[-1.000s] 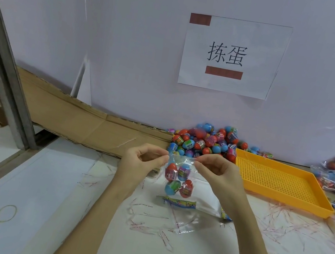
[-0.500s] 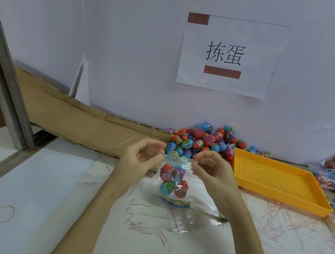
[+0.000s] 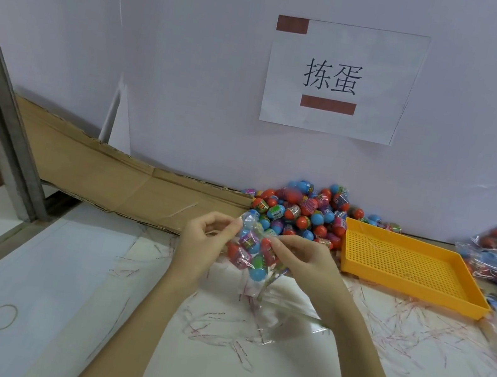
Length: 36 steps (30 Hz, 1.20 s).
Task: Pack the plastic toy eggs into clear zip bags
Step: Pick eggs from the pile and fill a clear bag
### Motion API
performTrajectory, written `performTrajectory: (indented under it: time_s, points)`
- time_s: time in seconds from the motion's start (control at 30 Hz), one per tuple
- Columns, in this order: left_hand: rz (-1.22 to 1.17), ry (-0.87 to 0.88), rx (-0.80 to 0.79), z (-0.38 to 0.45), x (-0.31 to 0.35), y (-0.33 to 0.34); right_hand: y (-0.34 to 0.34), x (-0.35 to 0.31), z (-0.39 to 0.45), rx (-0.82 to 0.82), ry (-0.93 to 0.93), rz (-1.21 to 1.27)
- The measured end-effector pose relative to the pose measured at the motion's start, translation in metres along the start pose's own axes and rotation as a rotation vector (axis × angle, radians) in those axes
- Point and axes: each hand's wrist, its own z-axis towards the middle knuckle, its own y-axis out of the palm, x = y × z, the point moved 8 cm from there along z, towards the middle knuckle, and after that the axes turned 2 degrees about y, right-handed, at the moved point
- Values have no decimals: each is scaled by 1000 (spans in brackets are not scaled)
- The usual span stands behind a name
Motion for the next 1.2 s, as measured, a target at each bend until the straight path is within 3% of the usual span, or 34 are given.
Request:
performTrajectory:
  time_s: [0.1, 0.23, 0.43, 0.67, 0.8, 0.93, 1.03, 1.2]
  points:
    - [-30, -63, -69, 0, -4, 6, -5, 3, 2, 82, 37, 101]
    - [-26, -98, -152, -2, -5, 14, -6, 8, 3, 53, 81, 216]
    - [-21, -26, -112, -5, 2, 10, -4, 12, 2, 58, 128, 379]
    - [60, 92, 6, -7, 14, 5, -21, 21, 2, 328, 161, 508]
    - [74, 66, 9, -7, 7, 6, -23, 17, 0, 375, 120, 426]
    - [-19, -76, -119, -8, 0, 16, -21, 13, -1, 344, 109, 326]
    - [25, -74, -163, -10, 0, 21, -18, 10, 0, 325, 88, 296]
    - [-20, -67, -43, -6, -2, 8, -16, 1, 3, 305, -72, 18]
